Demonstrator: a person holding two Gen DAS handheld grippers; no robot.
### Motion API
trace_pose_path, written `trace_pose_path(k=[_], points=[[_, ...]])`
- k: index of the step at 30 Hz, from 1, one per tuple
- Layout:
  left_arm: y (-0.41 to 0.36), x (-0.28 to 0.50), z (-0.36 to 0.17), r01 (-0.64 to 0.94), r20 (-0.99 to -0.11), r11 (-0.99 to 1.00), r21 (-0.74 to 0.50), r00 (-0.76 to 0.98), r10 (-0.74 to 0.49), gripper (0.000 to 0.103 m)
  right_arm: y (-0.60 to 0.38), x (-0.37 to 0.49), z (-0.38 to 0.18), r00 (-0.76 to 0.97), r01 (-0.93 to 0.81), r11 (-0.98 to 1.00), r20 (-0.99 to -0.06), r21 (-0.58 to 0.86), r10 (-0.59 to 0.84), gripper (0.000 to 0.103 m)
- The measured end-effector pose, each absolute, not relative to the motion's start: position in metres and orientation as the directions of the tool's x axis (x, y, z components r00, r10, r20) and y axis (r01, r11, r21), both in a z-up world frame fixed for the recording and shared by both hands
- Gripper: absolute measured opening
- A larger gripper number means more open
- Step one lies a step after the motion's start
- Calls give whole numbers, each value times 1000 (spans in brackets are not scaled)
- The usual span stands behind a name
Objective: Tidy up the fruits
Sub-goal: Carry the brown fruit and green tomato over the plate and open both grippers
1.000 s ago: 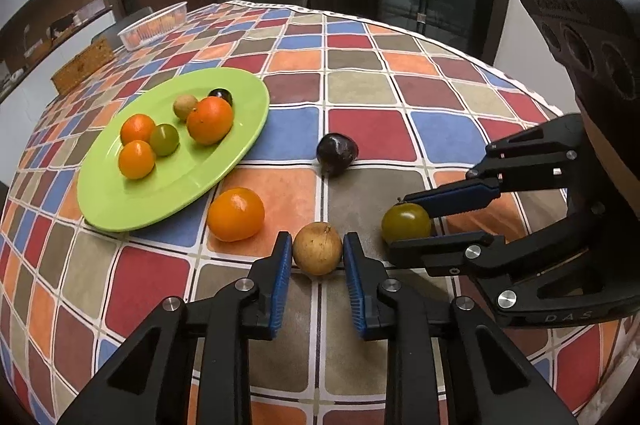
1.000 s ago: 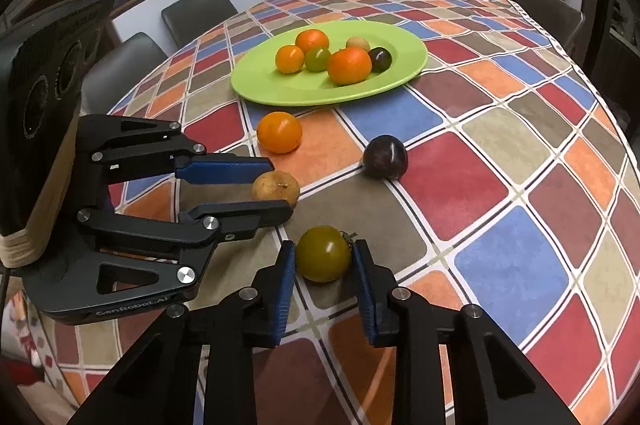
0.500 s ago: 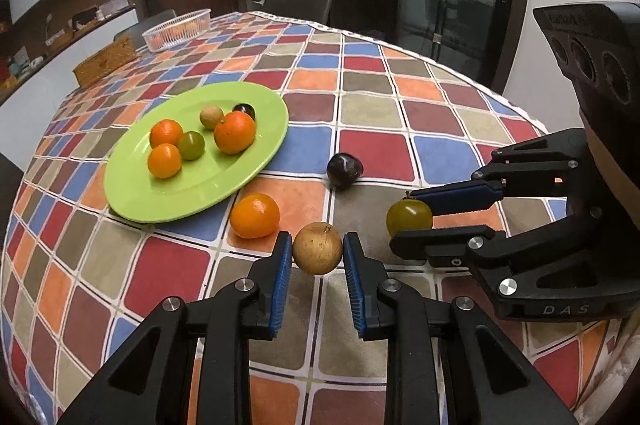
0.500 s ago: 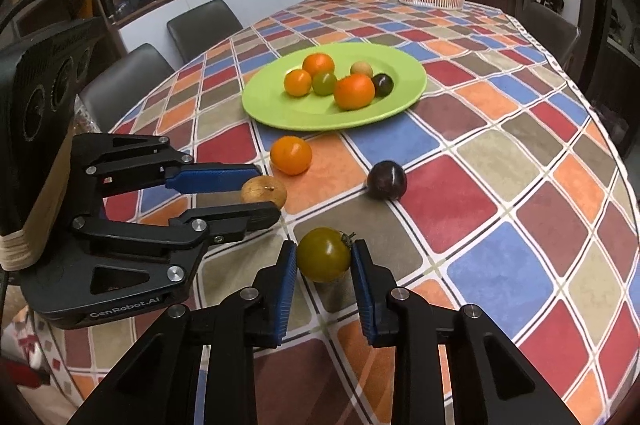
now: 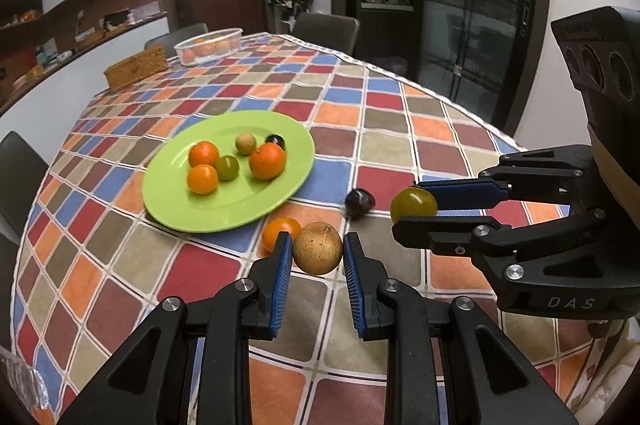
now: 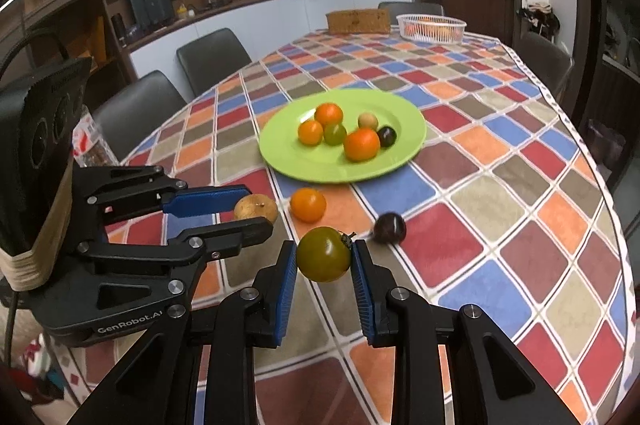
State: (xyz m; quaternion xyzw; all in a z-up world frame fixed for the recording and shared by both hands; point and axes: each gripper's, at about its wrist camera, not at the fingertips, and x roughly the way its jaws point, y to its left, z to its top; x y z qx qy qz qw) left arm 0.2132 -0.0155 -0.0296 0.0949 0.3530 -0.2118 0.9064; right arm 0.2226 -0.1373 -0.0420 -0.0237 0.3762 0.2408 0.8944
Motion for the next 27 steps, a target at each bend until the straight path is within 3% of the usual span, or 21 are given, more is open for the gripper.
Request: trace_pose_path(k=[12, 27], points=[[7, 225, -8, 363, -644, 930, 48, 723, -249, 26, -123, 241, -14, 643, -472, 872, -628, 126, 439, 29], [30, 279, 0, 289, -634, 957, 33, 746, -203, 26, -100, 298, -7, 643, -484, 868, -629, 107, 436, 29]])
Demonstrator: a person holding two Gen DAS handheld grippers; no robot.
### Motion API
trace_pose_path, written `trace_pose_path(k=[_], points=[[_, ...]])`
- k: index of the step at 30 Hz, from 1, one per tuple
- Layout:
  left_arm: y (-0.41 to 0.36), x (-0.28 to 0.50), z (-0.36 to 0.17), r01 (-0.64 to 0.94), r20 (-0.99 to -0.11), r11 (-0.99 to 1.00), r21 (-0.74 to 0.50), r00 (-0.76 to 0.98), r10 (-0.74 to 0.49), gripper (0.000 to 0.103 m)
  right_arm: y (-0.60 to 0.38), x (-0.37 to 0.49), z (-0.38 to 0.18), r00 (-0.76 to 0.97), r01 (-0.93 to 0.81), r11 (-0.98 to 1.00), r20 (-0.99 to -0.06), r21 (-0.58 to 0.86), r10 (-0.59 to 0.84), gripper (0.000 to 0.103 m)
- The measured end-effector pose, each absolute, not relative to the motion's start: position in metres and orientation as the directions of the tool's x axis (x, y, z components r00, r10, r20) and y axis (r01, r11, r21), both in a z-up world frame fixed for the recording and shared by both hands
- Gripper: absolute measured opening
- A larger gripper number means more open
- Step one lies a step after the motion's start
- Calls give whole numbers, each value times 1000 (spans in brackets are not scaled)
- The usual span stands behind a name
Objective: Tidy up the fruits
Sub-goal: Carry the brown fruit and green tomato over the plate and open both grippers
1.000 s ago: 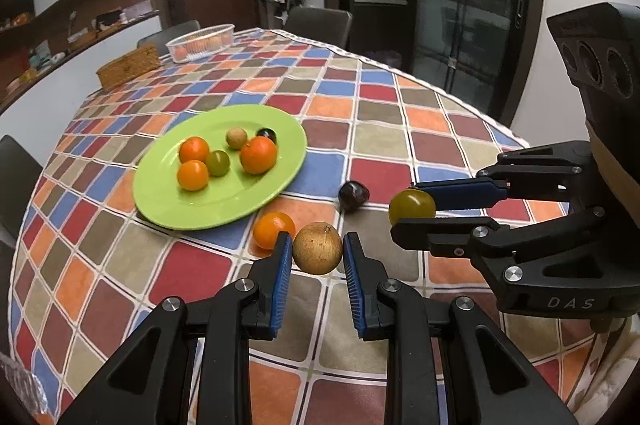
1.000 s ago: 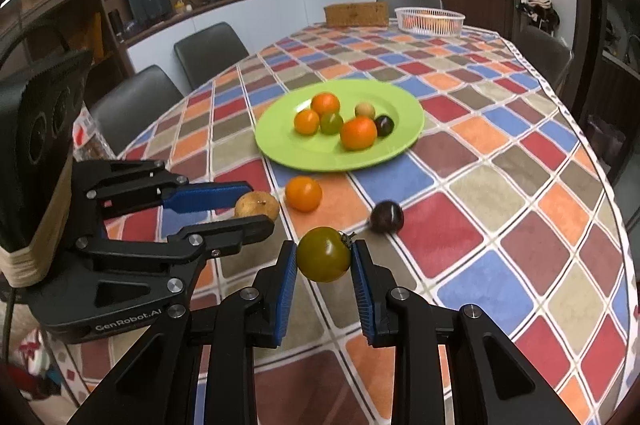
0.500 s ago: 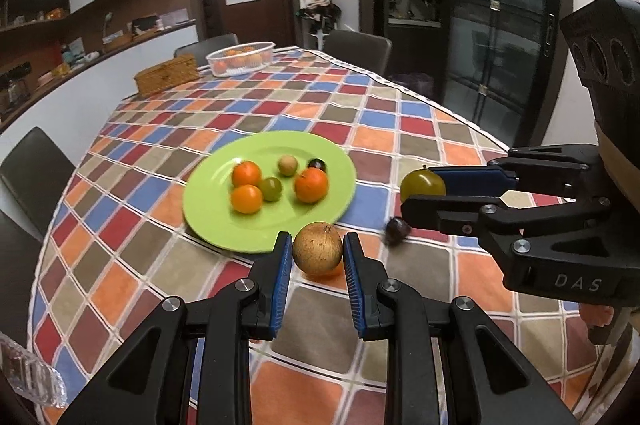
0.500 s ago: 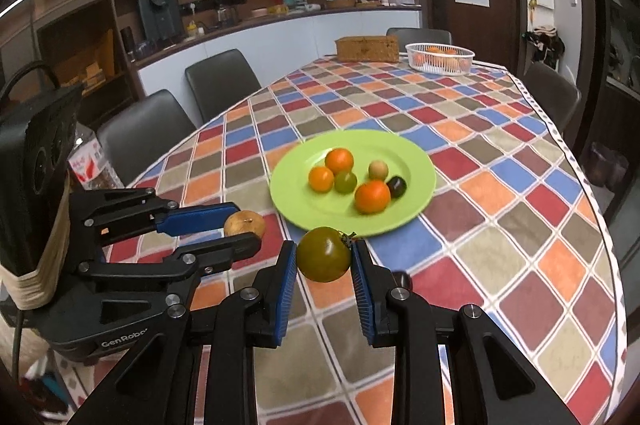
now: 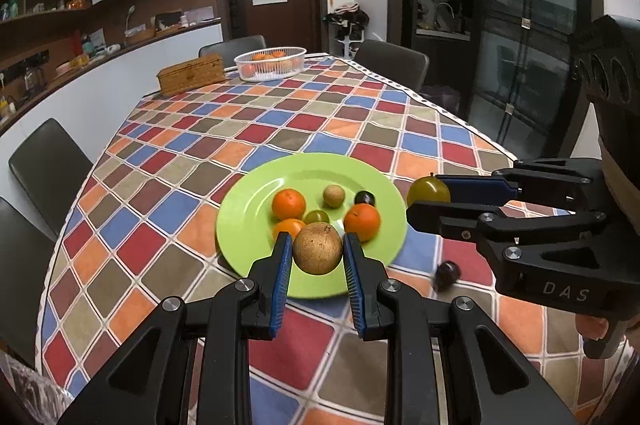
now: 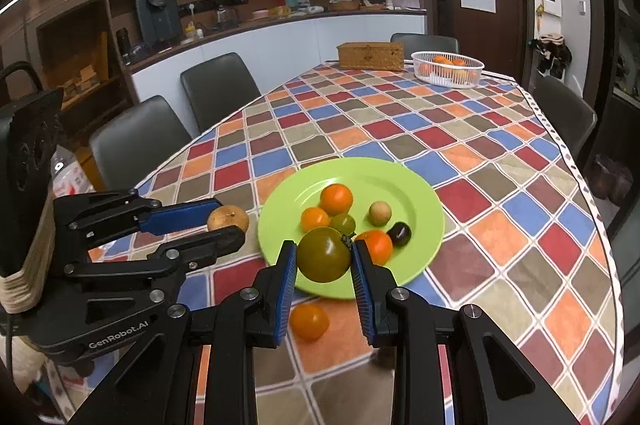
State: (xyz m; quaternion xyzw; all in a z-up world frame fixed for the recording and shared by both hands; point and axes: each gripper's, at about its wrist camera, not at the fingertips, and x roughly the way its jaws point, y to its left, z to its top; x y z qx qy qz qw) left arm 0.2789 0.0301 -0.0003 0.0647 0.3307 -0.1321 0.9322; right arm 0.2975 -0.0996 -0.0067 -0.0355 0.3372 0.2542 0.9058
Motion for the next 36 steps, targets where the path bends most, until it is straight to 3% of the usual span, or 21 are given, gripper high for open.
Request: trace_pose_path(k=[9, 23, 30, 34, 36], points=[[47, 322, -16, 244, -656, 968, 49, 739, -153, 26, -88, 336, -17, 627, -473, 875, -660, 99, 413, 29], [63, 380, -50, 216, -728, 976, -31, 664, -170, 26, -75, 391, -46, 586, -428, 901, -736, 74, 339, 29], [61, 393, -61, 209, -745, 978, -3, 652, -142, 26, -73, 399, -55, 574, -418, 906, -753, 70, 323, 29], [60, 392, -59, 195, -726, 980, 28, 678, -114, 39, -74, 400, -55, 577, -408, 911, -754, 65, 313, 30], [60, 389, -54, 192, -719, 981, 24, 686, -116, 39, -74, 399, -54, 575, -411, 909, -754, 71, 319, 35]])
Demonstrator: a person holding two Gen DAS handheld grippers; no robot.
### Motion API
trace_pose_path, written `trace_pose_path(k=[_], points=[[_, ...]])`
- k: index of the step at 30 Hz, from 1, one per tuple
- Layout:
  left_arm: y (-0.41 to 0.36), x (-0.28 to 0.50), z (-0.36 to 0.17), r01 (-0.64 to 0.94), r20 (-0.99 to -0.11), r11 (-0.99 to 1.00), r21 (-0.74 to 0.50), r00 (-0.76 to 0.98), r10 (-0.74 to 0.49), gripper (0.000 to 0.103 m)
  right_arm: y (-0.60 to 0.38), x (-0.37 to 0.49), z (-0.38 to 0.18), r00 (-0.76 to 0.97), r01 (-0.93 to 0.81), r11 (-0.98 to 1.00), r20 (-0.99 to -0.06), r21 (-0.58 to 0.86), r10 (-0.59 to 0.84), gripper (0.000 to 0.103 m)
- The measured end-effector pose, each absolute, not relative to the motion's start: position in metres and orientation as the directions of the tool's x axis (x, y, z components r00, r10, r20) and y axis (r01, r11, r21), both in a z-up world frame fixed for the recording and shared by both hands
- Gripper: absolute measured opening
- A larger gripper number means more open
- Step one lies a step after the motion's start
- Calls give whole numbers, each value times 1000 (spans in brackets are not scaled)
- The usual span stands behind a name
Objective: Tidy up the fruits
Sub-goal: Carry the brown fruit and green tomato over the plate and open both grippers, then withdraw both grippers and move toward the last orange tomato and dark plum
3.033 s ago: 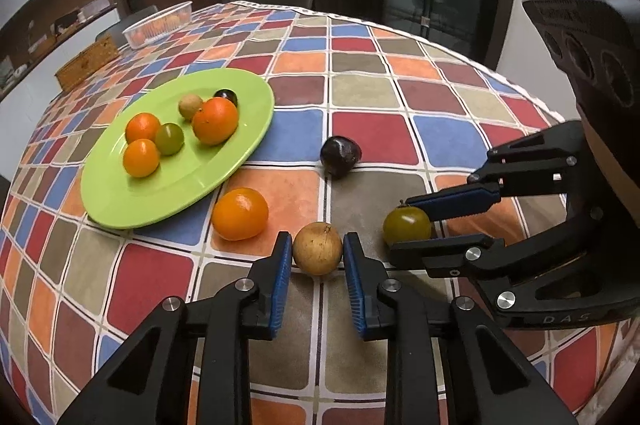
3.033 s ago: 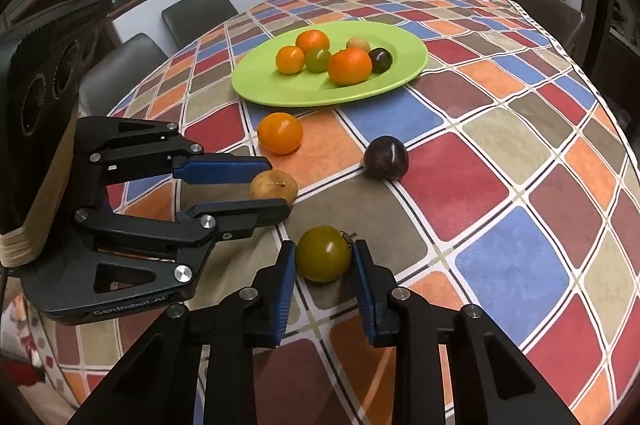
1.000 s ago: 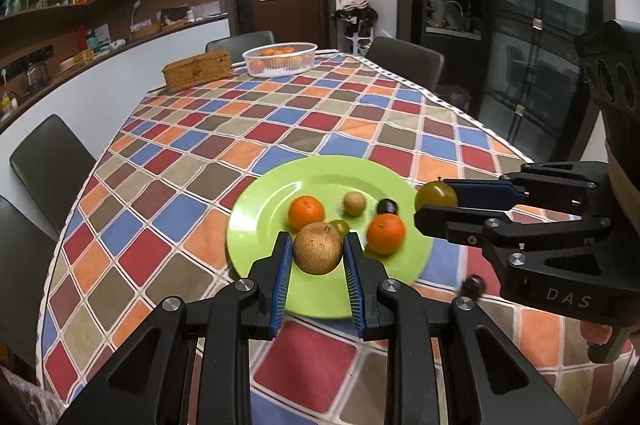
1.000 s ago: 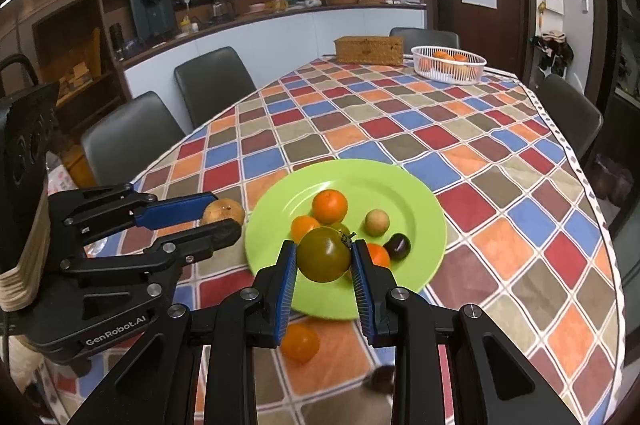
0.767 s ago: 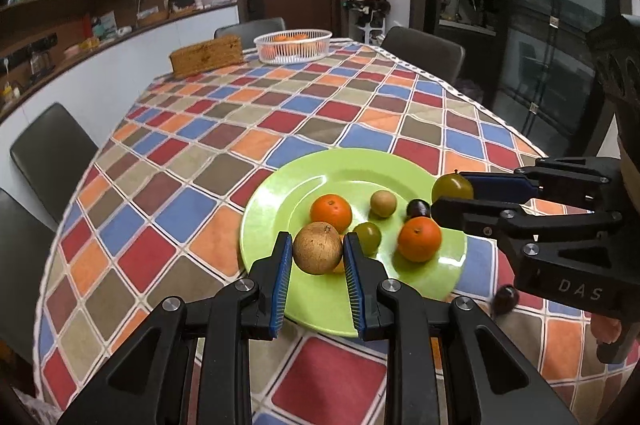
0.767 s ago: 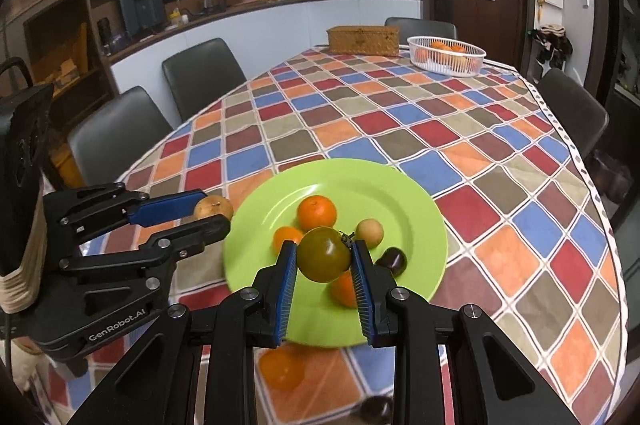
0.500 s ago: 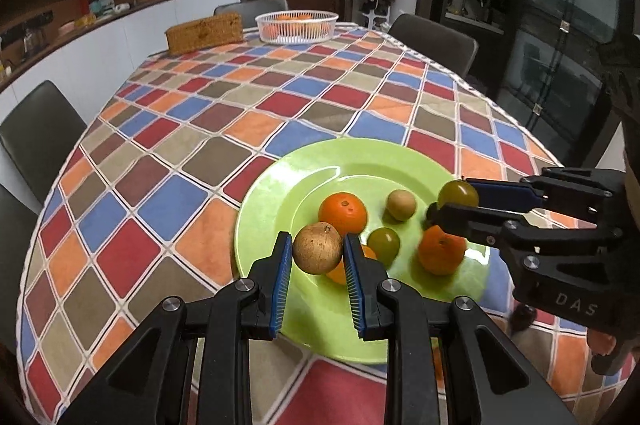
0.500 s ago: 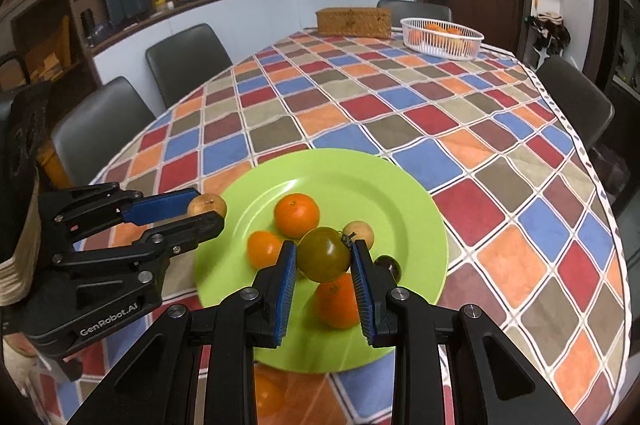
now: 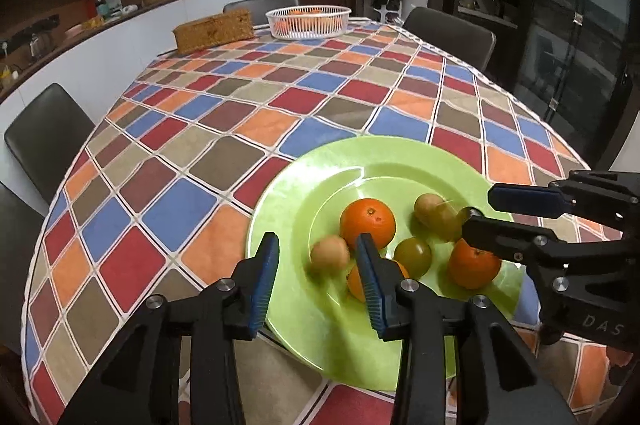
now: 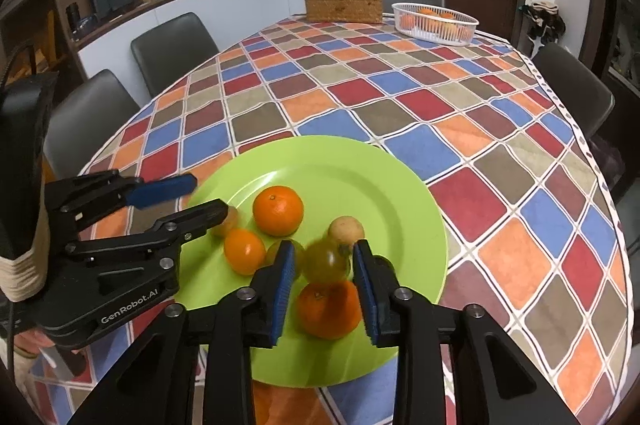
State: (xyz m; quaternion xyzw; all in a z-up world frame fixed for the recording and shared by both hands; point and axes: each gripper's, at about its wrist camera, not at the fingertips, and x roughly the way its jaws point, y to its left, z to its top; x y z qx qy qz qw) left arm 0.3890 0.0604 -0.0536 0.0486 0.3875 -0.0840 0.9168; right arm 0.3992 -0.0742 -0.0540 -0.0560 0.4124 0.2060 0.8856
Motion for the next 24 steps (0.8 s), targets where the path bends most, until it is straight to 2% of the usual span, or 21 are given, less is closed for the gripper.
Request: trace_pose_path(k=[3, 7, 10, 15, 21, 24], points=[[60, 381, -46, 191, -706, 981, 31, 699, -114, 39, -77, 395, -49, 588, -406, 911, -745, 64, 315, 37], [55, 364, -34, 191, -687, 979, 64, 720, -96, 45, -82, 386, -42, 593, -410, 908, -733, 82, 333, 37], [54, 349, -24, 187, -673, 981, 61, 733, -97, 48, -87, 375, -33, 604, -415, 905, -717, 90, 348, 43], [50, 322, -7, 172, -643, 982, 81, 762, -80, 50, -94, 355, -20, 623, -419, 904, -696, 87, 356, 44], [42, 292, 11, 173, -613, 982, 76, 785, -90, 60, -102, 326, -4, 650, -427, 902, -670, 68, 359, 44], [37, 279, 17, 178, -605, 982, 69, 790, -101, 61, -107, 308, 4, 669, -431, 901, -652, 52, 357, 44]])
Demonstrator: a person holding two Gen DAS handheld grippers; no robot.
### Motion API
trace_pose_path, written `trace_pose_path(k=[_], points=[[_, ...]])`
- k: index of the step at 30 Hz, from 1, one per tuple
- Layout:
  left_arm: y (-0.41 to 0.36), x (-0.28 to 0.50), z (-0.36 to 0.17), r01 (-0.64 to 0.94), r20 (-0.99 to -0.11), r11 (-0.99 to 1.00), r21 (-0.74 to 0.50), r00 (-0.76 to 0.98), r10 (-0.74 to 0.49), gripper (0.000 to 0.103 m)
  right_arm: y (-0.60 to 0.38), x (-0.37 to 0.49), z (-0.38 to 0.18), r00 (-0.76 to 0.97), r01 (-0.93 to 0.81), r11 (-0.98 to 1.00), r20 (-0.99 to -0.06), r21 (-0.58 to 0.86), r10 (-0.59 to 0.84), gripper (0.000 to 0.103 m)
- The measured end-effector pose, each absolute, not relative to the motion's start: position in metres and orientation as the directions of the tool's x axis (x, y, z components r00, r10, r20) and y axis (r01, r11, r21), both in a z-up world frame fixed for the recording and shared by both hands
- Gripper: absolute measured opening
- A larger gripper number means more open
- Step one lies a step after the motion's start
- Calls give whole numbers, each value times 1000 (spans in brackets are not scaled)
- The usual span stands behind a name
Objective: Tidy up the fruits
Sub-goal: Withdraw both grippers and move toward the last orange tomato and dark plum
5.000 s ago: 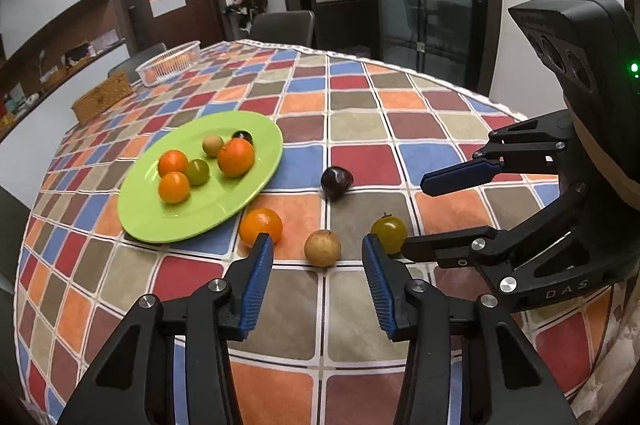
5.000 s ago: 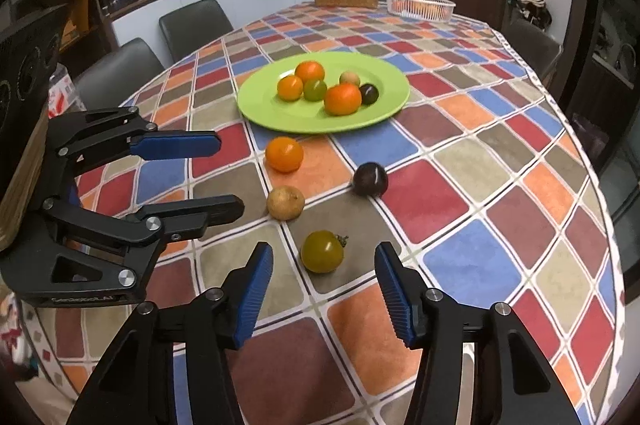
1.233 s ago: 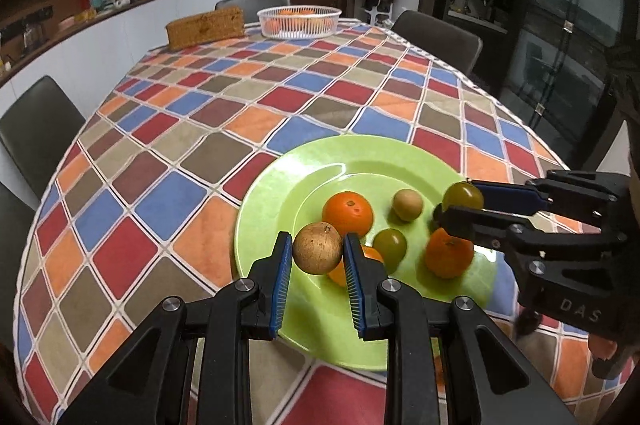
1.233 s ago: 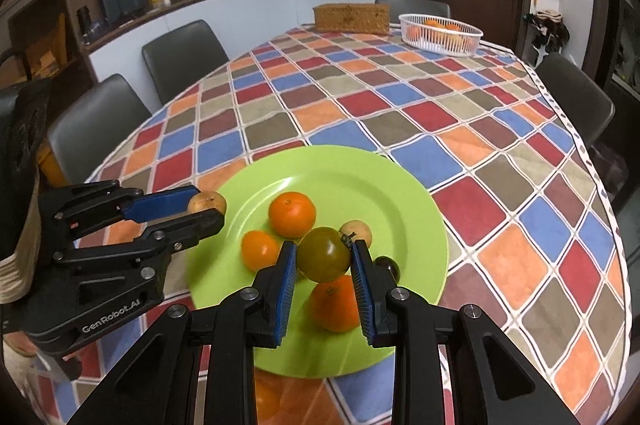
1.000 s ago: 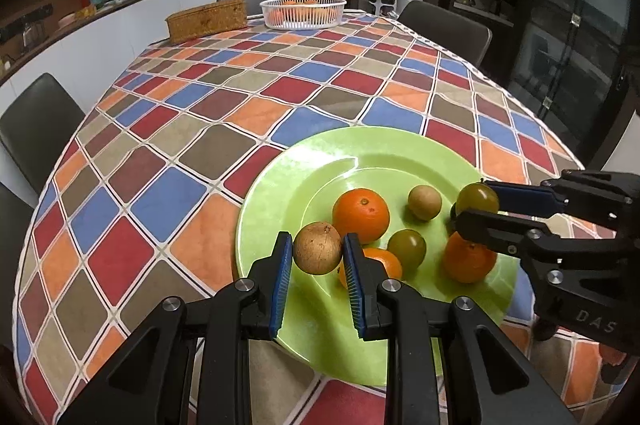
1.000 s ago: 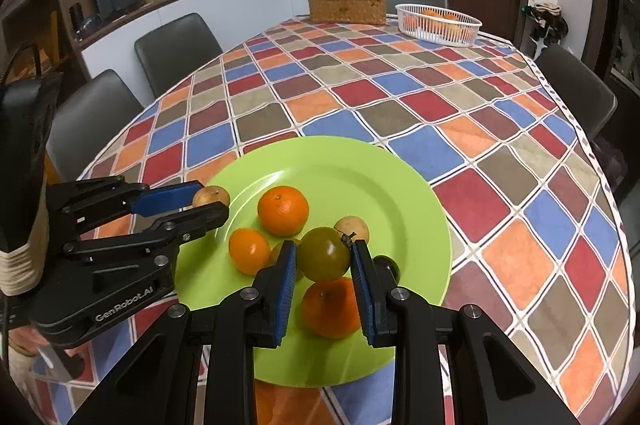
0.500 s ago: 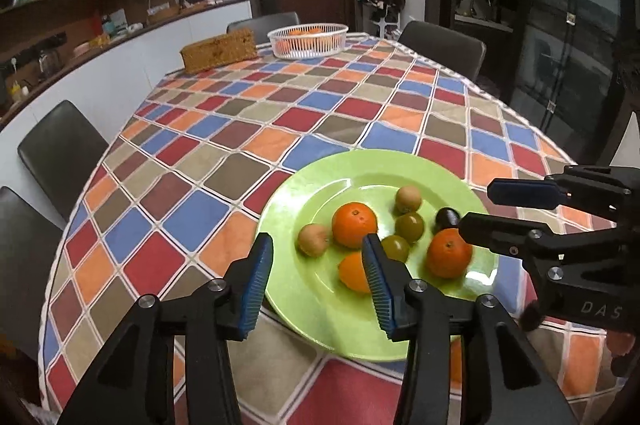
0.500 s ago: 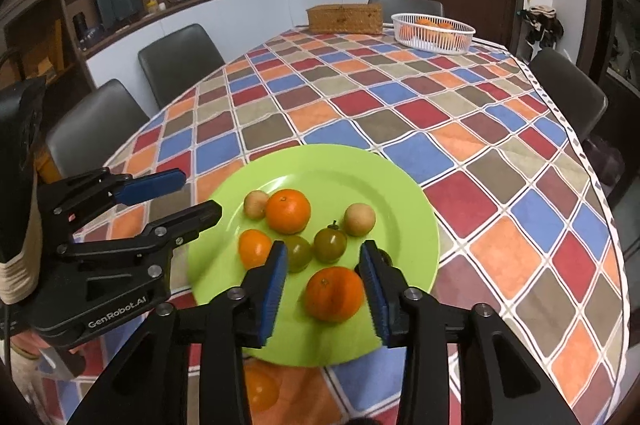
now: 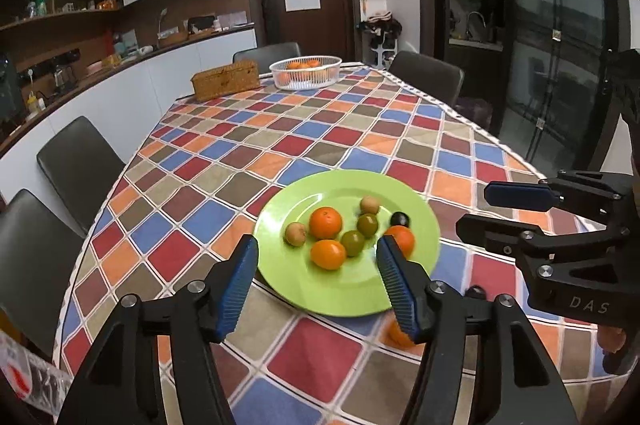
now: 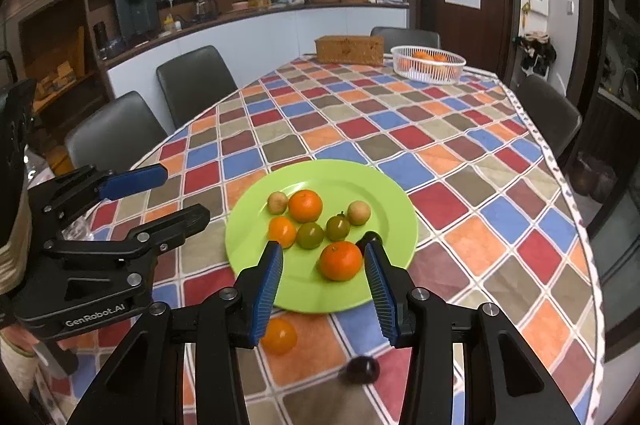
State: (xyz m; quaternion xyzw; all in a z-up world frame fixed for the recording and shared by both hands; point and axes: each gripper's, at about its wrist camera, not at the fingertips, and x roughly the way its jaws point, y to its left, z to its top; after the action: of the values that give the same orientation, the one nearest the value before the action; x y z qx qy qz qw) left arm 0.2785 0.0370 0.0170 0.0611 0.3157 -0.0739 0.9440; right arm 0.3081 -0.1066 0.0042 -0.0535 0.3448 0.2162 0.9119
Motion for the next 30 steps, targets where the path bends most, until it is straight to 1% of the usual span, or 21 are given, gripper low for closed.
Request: trace_pose_path(k=[1, 2, 4, 11, 15, 21, 30], points=[[35, 275, 18, 181, -604, 981, 67, 790, -105, 62, -108, 305, 6, 673, -433, 900, -648, 49, 358, 46], [32, 269, 21, 186, -600, 980, 67, 792, -109, 62, -109, 300, 8, 678, -432, 901, -642, 44, 357, 50], [29, 262, 23, 187, -595, 980, 71, 796, -109, 63, -113, 290, 12, 693, -430, 902, -628, 35, 354, 53], [14, 237, 21, 213, -595, 974, 76, 794, -127, 64, -129, 266, 11, 709, -414, 910, -620, 20, 336, 53], [5, 230, 14, 239, -600, 969, 67, 785, -153, 64, -141, 259, -1, 696, -398, 917, -638, 40, 330, 53], [-5, 228, 1, 283, -608, 957, 67, 772, -186, 64, -151, 252, -17, 677, -392, 919, -666, 33, 312, 53], [-11, 234, -24, 345, -640, 938, 39, 730, -242, 64, -150, 254, -36, 647, -423, 906, -696, 12, 311, 53]])
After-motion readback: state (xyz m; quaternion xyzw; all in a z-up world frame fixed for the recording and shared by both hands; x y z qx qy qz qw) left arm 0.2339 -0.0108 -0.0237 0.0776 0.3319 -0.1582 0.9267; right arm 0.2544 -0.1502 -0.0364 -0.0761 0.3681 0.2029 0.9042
